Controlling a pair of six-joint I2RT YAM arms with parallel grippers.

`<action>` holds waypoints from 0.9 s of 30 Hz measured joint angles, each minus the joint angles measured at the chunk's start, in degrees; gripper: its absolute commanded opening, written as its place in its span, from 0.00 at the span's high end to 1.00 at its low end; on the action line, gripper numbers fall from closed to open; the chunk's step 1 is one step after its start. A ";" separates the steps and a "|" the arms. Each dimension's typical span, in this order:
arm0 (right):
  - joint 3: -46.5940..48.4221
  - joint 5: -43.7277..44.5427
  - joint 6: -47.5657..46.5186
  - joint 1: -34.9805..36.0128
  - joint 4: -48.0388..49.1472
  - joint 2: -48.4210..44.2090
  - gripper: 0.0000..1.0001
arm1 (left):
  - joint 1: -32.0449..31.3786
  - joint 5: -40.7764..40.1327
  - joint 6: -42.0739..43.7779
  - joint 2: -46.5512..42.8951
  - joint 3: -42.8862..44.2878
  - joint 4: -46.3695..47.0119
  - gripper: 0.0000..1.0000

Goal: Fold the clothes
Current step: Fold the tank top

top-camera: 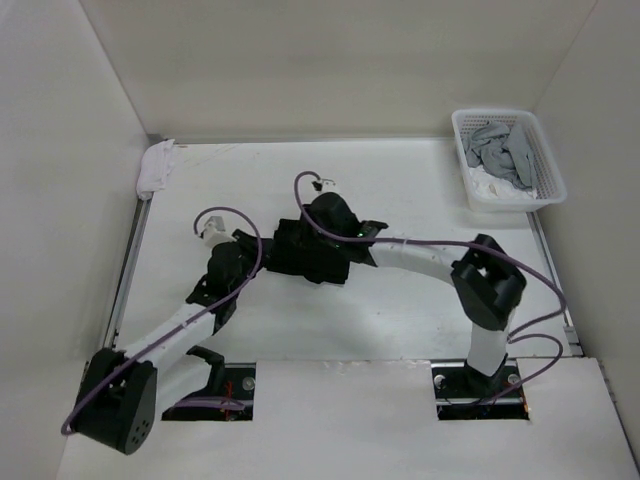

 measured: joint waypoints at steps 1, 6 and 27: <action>-3.32 -0.22 -0.09 -0.61 1.14 -2.89 0.84 | -2.21 -0.55 0.46 2.27 1.22 0.09 0.70; -15.47 -1.68 -0.57 -6.64 7.69 -12.37 0.92 | -10.56 -1.75 2.34 16.68 8.15 4.09 0.72; -22.71 -10.16 5.09 -21.09 16.24 -3.10 0.90 | -7.37 -3.23 -1.16 26.67 2.40 12.90 0.67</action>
